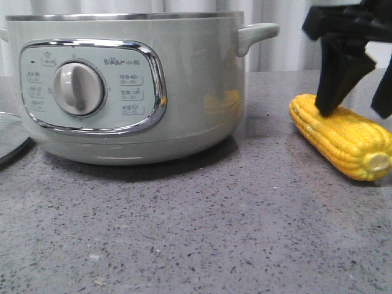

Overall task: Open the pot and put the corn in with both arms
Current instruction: 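Grasp the yellow corn cob with the right gripper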

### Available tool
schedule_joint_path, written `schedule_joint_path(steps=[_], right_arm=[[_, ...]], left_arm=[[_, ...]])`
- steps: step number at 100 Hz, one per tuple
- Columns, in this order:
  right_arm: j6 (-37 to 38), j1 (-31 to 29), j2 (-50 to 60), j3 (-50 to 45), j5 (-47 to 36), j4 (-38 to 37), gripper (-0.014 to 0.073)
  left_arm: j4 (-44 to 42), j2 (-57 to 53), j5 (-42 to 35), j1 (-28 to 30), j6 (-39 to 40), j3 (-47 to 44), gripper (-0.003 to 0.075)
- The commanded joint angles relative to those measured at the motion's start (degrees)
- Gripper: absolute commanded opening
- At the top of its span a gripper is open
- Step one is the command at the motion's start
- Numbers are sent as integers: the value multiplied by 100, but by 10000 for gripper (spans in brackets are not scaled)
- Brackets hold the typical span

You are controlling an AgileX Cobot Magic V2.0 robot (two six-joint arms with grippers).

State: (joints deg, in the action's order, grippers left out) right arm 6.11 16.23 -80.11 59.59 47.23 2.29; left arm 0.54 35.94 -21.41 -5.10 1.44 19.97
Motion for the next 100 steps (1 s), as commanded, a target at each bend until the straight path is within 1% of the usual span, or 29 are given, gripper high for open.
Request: schedule_joint_path(steps=[1,12,19,26,40,41,54,65,80,92,100], right_arm=[[-56,6,6,209,-68,70,410],[-67,6,-125,209,58,93,369],[-61,6,-146,209,105,107,316],[-61,6,-146,209,131,148,241],[-61,6,-146,209,192,157,64],[-61,6,-146,209,190,157,39],[-61,6,-146,209,203,157,-68],[-61,6,-51,244,260,119,-74],[-61,6,385,390,470,-50,-74],[-61,6,836,745,625,-262,-74],[-61,6,1034,1142,773,-323,-74]], left_arm=[[25,-5,-398,-31,48,199,442],[25,-5,-398,-31,48,199,442],[25,-5,-398,-31,48,199,442],[25,-5,-398,-31,48,199,442],[25,-5,-398,-31,48,199,442],[25,-5,-398,-31,48,199,442],[25,-5,-398,-31,48,199,442],[25,-5,-398,-31,48,199,441],[25,-5,-398,-31,48,199,442],[25,-5,-398,-31,48,199,442],[25,-5,-398,-31,48,199,442]])
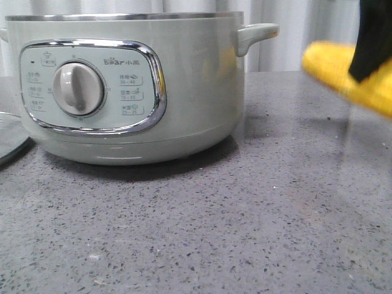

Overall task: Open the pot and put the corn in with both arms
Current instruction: 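Grasp the yellow corn cob with the right gripper, then carry the corn cob over the open pot and release it inside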

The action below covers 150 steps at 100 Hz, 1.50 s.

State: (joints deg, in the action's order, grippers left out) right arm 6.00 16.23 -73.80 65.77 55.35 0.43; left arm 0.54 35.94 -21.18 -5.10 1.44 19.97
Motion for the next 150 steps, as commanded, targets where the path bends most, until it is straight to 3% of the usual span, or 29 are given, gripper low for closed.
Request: schedule_joint_path(steps=[1,20,55,81,89,101,111,150], right_arm=[[-51,6,432,596,-14,-137,-74],[-214,122,477,1525,178,39,-74],[-509,1422,-547,2335,-1108,426,-74],[-600,1797,-1650,3110,-1468,426,-67],[-630,1797,-1874,3272,-1423,426,-5],[-600,1797,-2065,3375,-1416,426,198],[-600,1797,-2090,3375,-1444,426,295],[-600,1797,-2090,3375,-1480,426,300]], left_arm=[[25,-5,-421,-31,48,199,442],[25,-5,-443,-31,48,199,442],[25,-5,-443,-31,48,199,442],[25,-5,-443,-31,48,199,441],[25,-5,-443,-31,48,199,441],[25,-5,-443,-31,48,199,441],[25,-5,-443,-31,48,199,441],[25,-5,-443,-31,48,199,441]])
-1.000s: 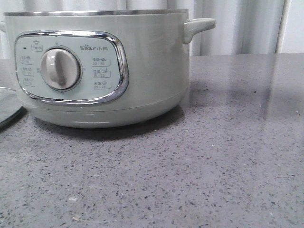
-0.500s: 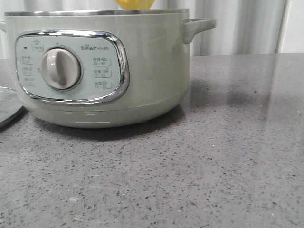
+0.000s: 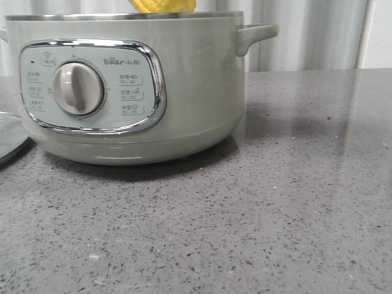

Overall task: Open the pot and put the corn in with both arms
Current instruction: 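Carry the corn cob over the open pot and release it inside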

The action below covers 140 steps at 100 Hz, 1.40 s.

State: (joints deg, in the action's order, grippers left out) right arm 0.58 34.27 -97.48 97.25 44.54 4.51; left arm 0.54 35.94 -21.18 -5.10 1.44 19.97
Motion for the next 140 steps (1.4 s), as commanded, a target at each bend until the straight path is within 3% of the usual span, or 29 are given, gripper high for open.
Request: schedule_joint_path(steps=[1,27,47,97,109,134,140], right_arm=[[-58,-7,278,227,-399,17,300],[-58,-7,278,227,-399,17,309],[-58,-7,278,227,-399,17,395],[-58,-7,450,240,-296,-124,391],[-58,-7,657,240,44,-389,304],[-58,-7,1042,217,938,-820,-53],[-58,-7,1131,217,995,-873,-74]], left_arm=[[25,-5,-443,-31,48,199,441],[35,-5,-443,-31,48,199,441],[35,-5,-443,-31,48,199,441],[35,-5,-443,-31,48,199,437],[35,-5,-443,-31,48,199,364],[35,-5,-443,-31,48,199,102],[35,-5,-443,-31,48,199,45]])
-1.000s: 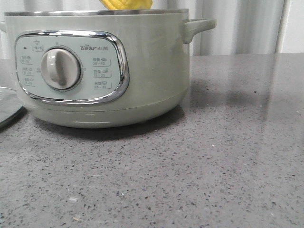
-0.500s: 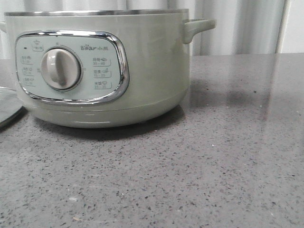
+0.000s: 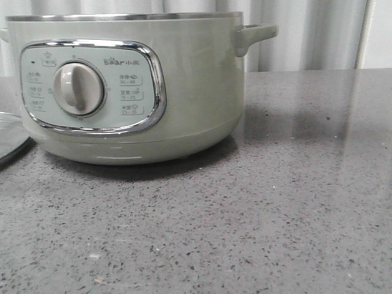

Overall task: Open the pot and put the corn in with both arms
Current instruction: 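Carry the corn cob over the open pot and release it inside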

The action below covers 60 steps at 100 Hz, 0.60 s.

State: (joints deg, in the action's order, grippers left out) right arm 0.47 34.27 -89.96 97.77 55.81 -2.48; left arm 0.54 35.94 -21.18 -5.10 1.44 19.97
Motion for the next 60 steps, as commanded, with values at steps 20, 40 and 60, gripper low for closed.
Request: schedule_joint_path(steps=[20,40,60], right_arm=[[-47,-7,745,165,-109,-359,-74],[-47,-7,1165,106,-264,-709,-74],[-47,-7,1763,-562,-840,-753,-74]], left_arm=[[-54,-213,-443,-31,48,199,-20],[-144,-691,-175,-31,48,199,-20],[-144,-1214,507,-31,48,199,-20]])
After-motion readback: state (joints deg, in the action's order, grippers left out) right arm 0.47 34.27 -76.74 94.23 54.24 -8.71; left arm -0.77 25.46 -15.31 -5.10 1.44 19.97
